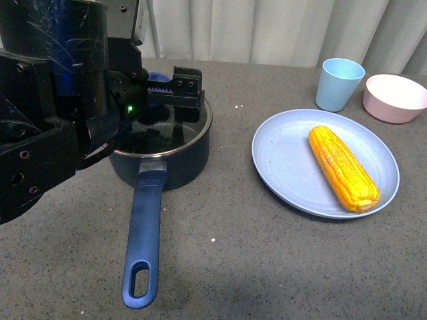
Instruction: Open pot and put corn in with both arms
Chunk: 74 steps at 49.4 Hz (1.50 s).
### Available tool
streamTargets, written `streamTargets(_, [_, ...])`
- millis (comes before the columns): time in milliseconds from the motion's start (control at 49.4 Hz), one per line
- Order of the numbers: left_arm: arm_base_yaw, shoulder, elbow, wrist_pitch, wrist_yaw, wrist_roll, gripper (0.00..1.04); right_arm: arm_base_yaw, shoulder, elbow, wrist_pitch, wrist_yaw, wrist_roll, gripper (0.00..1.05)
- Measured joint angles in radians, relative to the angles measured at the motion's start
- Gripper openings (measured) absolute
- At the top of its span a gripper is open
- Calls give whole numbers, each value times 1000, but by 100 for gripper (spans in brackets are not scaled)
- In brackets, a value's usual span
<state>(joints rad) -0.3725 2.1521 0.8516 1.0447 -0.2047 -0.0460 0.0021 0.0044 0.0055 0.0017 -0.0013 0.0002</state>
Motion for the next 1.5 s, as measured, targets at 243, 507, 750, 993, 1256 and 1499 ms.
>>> streamTargets(243, [0, 0, 2, -13, -3, 0, 64, 0, 0, 0, 0, 0, 0, 96])
streamTargets(507, [13, -68, -35, -12, -6, -9, 63, 0, 0, 0, 0, 0, 0, 96])
streamTargets(750, [113, -143, -58, 5, -11, -39, 63, 0, 0, 0, 0, 0, 0, 96])
streamTargets(993, [319, -92, -66, 27, 18, -64, 63, 0, 0, 0, 0, 0, 0, 96])
streamTargets(1256, [407, 19, -63, 84, 56, -45, 63, 0, 0, 0, 0, 0, 0, 96])
streamTargets(1499, [418, 126, -40, 98, 70, -11, 63, 0, 0, 0, 0, 0, 0, 96])
